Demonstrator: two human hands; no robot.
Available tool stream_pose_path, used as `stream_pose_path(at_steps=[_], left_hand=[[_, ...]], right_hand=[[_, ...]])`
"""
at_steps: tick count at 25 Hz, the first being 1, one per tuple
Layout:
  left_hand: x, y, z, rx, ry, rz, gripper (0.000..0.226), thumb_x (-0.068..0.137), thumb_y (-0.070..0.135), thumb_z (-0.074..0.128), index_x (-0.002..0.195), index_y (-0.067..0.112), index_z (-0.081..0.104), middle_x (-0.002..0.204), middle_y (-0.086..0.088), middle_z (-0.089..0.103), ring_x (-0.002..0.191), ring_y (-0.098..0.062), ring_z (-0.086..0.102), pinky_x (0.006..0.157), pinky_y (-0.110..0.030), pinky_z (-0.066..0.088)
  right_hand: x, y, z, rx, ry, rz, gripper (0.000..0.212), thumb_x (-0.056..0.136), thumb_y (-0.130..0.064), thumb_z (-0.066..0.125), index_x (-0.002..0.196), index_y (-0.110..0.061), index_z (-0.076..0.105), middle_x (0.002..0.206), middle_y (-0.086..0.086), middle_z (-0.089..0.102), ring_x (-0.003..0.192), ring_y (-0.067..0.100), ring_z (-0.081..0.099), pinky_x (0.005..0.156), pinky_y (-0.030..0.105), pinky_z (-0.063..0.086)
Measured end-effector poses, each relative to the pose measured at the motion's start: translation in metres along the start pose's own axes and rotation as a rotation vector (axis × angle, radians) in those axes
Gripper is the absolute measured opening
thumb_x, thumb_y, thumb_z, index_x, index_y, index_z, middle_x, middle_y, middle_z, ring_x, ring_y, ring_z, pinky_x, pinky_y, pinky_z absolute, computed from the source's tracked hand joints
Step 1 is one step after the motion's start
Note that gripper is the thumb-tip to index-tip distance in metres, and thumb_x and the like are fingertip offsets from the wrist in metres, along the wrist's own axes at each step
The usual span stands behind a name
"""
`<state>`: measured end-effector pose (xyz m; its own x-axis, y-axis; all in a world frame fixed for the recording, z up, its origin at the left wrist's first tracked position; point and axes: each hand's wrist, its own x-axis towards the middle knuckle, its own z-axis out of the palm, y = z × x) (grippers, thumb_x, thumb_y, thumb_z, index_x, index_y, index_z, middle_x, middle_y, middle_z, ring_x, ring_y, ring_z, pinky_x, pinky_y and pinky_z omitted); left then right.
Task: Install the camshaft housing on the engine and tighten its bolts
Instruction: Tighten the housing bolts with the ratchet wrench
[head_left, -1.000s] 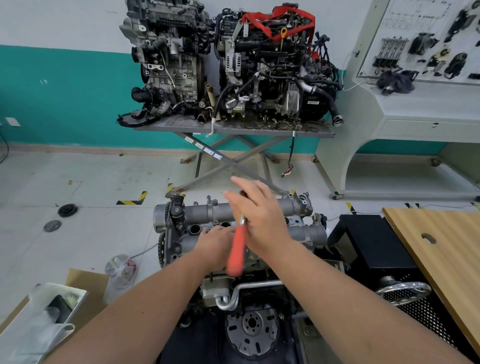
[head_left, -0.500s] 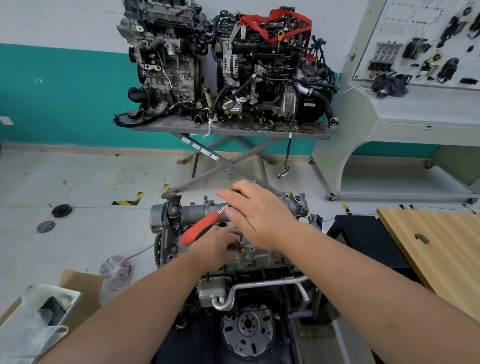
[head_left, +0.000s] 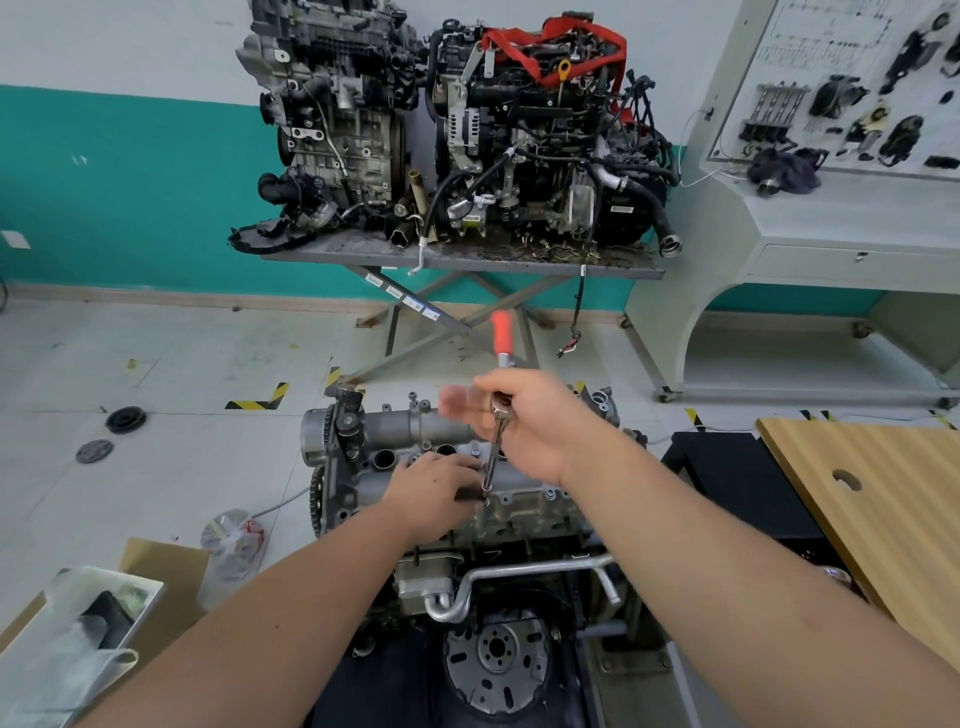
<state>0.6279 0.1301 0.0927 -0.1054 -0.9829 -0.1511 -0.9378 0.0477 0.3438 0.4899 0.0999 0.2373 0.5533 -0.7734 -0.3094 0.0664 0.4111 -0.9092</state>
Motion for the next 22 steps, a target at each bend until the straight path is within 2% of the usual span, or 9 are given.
stream_pose_path(at_steps=[2,4,7,9,11,13,17,20,22], left_hand=[[0.0,0.001,-0.001,0.001,0.017,0.018,0.026,0.093,0.049,0.057,0.116,0.042,0.067,0.143,0.03,0.045,0.13,-0.015,0.043,0.108,-0.051,0.031],[0.0,-0.002,0.0,-0.007,0.022,0.025,0.026,0.094,0.048,0.056,0.116,0.041,0.068,0.139,0.029,0.047,0.128,-0.016,0.045,0.106,-0.052,0.033],[-0.002,-0.002,0.001,-0.003,0.044,0.036,0.026,0.092,0.047,0.059,0.116,0.042,0.068,0.137,0.026,0.051,0.127,-0.015,0.045,0.106,-0.051,0.034],[-0.002,0.0,0.001,0.0,0.073,0.026,0.028,0.09,0.047,0.062,0.114,0.036,0.069,0.133,0.018,0.058,0.125,-0.019,0.05,0.106,-0.051,0.037],[0.0,-0.001,0.001,0.084,0.066,-0.018,0.042,0.088,0.054,0.061,0.122,0.028,0.064,0.13,0.007,0.061,0.125,-0.021,0.052,0.105,-0.05,0.041],[0.002,-0.004,0.005,0.06,0.148,0.058,0.045,0.088,0.049,0.064,0.129,0.03,0.061,0.133,0.006,0.061,0.127,-0.02,0.052,0.105,-0.045,0.044],[-0.005,0.001,0.012,-0.236,0.203,0.039,0.062,0.087,0.017,0.074,0.141,0.003,0.048,0.14,-0.017,0.054,0.127,-0.03,0.05,0.097,0.001,0.027],[-0.007,0.002,0.005,-0.153,0.287,0.147,0.039,0.084,0.024,0.071,0.122,0.021,0.06,0.123,-0.004,0.064,0.116,-0.026,0.059,0.091,-0.031,0.046],[-0.006,0.002,-0.001,-0.094,0.272,0.187,0.025,0.084,0.027,0.072,0.109,0.023,0.069,0.116,0.004,0.067,0.109,-0.021,0.061,0.081,-0.025,0.036]], right_hand=[[0.004,0.013,0.0,0.347,0.047,-0.032,0.025,0.098,-0.008,0.055,0.075,-0.018,0.055,0.083,0.002,0.072,0.095,0.022,0.068,0.077,0.029,0.045],[0.005,0.028,0.004,0.397,0.112,-0.179,0.023,0.099,-0.014,0.058,0.077,-0.02,0.052,0.079,0.001,0.065,0.091,0.02,0.06,0.074,0.028,0.047],[0.001,0.05,0.001,-0.309,0.237,-0.598,0.02,0.101,-0.03,0.053,0.109,-0.037,0.07,0.117,-0.016,0.064,0.114,0.004,0.057,0.096,0.019,0.048],[0.004,0.052,-0.008,-0.867,0.298,-1.026,0.028,0.097,-0.016,0.059,0.122,-0.02,0.071,0.138,0.001,0.058,0.124,0.02,0.054,0.101,0.03,0.047],[0.009,0.043,-0.011,-1.292,0.245,-1.259,0.035,0.086,0.001,0.059,0.118,-0.008,0.072,0.136,0.016,0.06,0.116,0.038,0.058,0.09,0.046,0.052],[0.009,0.035,-0.011,-1.534,0.151,-1.259,0.045,0.082,-0.007,0.05,0.123,-0.007,0.069,0.128,0.014,0.065,0.111,0.037,0.06,0.083,0.049,0.053],[0.001,0.026,-0.014,-1.614,-0.007,-1.096,0.057,0.091,-0.033,0.041,0.142,-0.011,0.053,0.119,0.011,0.06,0.103,0.033,0.057,0.082,0.048,0.049],[0.0,0.016,-0.018,-1.679,-0.111,-1.001,0.059,0.094,-0.04,0.033,0.146,-0.015,0.047,0.123,0.01,0.056,0.105,0.031,0.054,0.086,0.046,0.046],[-0.002,0.01,-0.018,-1.704,-0.137,-0.981,0.055,0.099,-0.039,0.03,0.146,-0.017,0.048,0.12,0.008,0.056,0.101,0.028,0.055,0.085,0.043,0.045]])
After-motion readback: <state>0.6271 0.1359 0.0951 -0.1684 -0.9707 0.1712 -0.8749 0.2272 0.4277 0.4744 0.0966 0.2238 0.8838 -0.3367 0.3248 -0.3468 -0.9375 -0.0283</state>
